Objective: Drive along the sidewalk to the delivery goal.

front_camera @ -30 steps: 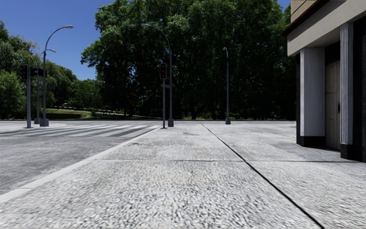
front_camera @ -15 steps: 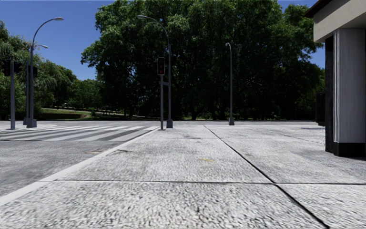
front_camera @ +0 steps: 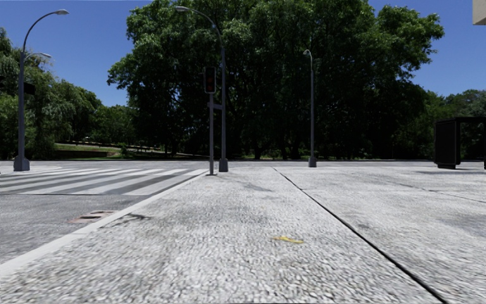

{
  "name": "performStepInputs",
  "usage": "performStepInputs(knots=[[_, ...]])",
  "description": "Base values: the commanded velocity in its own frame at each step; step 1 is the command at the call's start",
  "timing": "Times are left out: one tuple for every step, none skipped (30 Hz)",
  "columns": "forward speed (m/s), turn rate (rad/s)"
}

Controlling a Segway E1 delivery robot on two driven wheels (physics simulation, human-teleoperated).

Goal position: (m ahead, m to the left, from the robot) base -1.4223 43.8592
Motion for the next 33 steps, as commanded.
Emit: performStepInputs(knots=[[2.0,0.0],[2.0,0.0],[2.0,0.0],[2.0,0.0],[2.0,0.0],[2.0,0.0],[2.0,0.0],[2.0,0.0],[2.0,0.0],[2.0,0.0],[2.0,0.0],[2.0,0.0],[2.0,0.0],[2.0,0.0],[2.0,0.0],[2.0,0.0],[2.0,0.0],[2.0,0.0],[2.0,0.0],[2.0,0.0],[2.0,0.0],[2.0,0.0],[2.0,0.0],[2.0,0.11],[2.0,0.25],[2.0,0.35],[2.0,0.35],[2.0,0.39],[2.0,0.4],[2.0,0.43],[2.0,0.43],[2.0,0.45],[2.0,0.45]])
